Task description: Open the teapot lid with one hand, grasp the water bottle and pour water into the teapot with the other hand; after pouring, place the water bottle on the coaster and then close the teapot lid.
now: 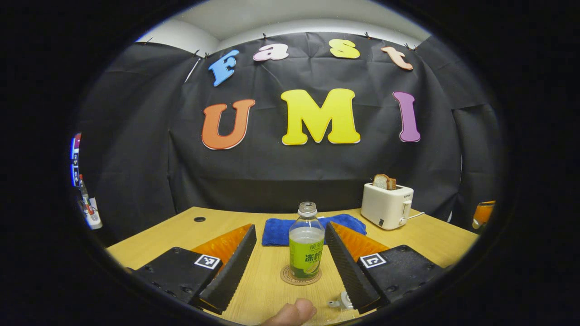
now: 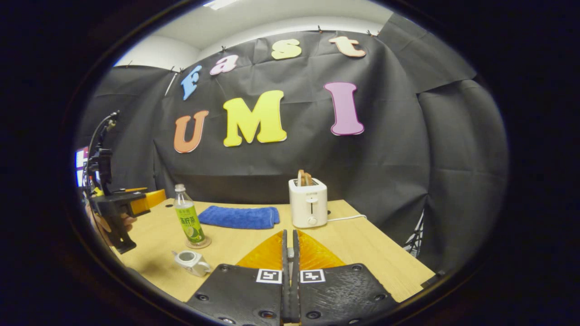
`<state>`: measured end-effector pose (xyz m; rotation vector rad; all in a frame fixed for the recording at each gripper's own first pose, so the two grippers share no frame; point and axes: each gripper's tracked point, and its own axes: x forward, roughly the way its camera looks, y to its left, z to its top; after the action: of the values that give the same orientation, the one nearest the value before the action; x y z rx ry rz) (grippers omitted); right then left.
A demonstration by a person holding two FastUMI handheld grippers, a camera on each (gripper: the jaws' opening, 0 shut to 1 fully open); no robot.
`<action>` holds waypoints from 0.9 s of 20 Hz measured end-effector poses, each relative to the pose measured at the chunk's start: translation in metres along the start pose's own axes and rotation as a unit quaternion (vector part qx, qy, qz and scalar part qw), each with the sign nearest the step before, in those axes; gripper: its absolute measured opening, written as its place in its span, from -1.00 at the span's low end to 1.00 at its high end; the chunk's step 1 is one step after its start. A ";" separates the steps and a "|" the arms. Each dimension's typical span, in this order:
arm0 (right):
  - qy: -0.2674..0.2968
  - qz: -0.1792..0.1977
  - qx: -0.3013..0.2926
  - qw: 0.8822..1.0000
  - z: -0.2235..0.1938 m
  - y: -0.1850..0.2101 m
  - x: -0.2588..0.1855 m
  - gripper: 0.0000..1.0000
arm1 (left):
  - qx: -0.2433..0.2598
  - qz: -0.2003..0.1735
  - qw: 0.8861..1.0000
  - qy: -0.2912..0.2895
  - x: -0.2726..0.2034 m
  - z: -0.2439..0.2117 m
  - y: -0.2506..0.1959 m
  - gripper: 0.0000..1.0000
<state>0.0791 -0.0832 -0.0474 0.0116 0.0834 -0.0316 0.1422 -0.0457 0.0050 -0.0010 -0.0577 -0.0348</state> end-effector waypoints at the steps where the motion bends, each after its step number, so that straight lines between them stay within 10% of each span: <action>1: 0.001 0.010 0.002 1.000 -0.002 0.007 -0.001 -0.99 | 0.005 0.002 1.000 -0.005 -0.012 0.004 0.003 0.91; 18: 0.025 0.202 -0.012 0.979 -0.051 0.207 0.043 -0.99 | -0.009 0.002 1.000 -0.009 -0.124 0.019 0.052 0.91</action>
<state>0.1248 0.1235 -0.1002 0.0056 0.1309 0.3761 0.0194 0.0104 0.0165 -0.0195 -0.0763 -0.0312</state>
